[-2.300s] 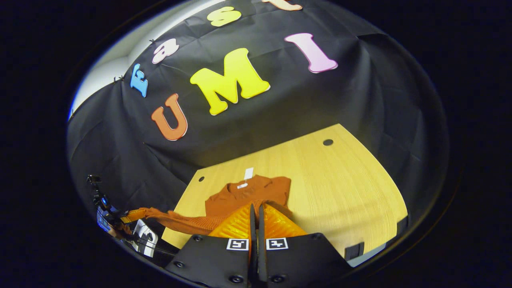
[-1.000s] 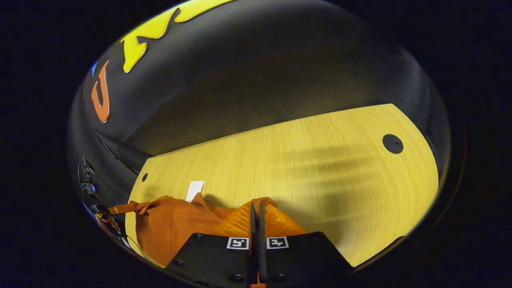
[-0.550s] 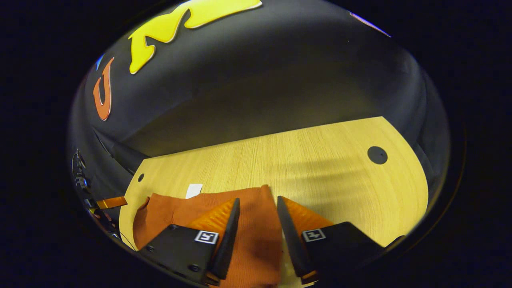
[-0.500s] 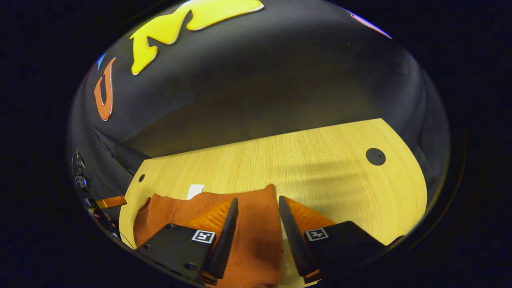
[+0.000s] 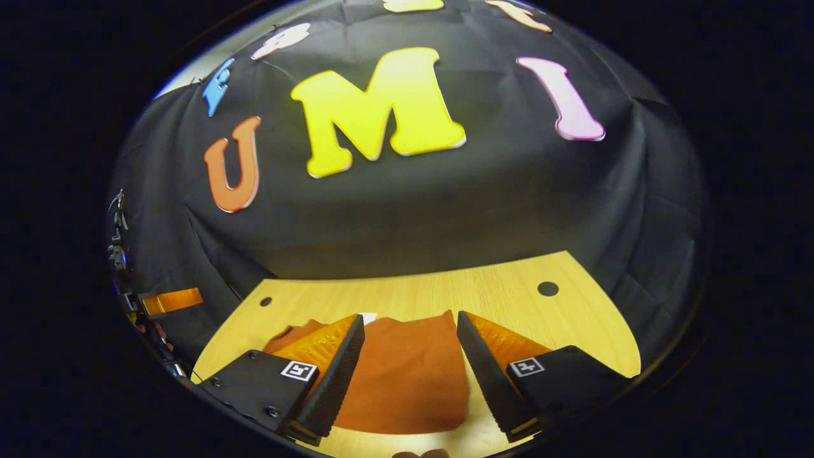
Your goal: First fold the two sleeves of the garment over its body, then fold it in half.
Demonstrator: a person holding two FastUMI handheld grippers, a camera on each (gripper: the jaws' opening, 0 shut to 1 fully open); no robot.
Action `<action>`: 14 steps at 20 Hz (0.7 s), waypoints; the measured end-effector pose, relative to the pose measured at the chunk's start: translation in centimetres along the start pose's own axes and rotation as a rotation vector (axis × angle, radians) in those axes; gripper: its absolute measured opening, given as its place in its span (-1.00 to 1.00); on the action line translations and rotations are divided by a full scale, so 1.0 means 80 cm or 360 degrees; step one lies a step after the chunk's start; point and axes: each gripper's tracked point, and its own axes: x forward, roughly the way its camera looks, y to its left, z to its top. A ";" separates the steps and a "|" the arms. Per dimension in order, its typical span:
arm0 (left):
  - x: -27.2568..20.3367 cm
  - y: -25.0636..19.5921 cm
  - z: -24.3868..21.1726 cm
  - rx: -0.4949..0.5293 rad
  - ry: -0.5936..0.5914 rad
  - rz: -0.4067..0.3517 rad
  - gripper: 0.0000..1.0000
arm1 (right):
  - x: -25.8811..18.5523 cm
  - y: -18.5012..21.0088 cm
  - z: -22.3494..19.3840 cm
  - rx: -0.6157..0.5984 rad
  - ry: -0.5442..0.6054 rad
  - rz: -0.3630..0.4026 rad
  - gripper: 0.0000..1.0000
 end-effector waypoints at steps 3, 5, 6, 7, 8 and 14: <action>-0.081 -0.043 0.010 0.0029 -0.0116 -0.0017 0.70 | -0.103 0.040 0.006 0.0009 -0.0110 0.0067 0.87; -0.128 -0.067 0.012 0.0028 -0.0201 -0.0012 0.71 | -0.159 0.051 0.007 -0.0003 -0.0190 0.0100 0.87; -0.148 -0.078 0.013 0.0053 -0.0247 -0.0004 0.71 | -0.186 0.048 0.009 -0.0014 -0.0243 0.0100 0.87; -0.168 -0.085 0.015 0.0104 -0.0303 0.0018 0.72 | -0.209 0.046 0.013 -0.0025 -0.0299 0.0099 0.88; -0.187 -0.091 0.014 0.0149 -0.0353 0.0051 0.71 | -0.230 0.045 0.009 -0.0046 -0.0336 0.0098 0.87; -0.293 -0.155 0.010 0.0309 -0.0624 0.0156 0.73 | -0.345 0.065 -0.008 -0.0259 -0.0496 0.0226 0.87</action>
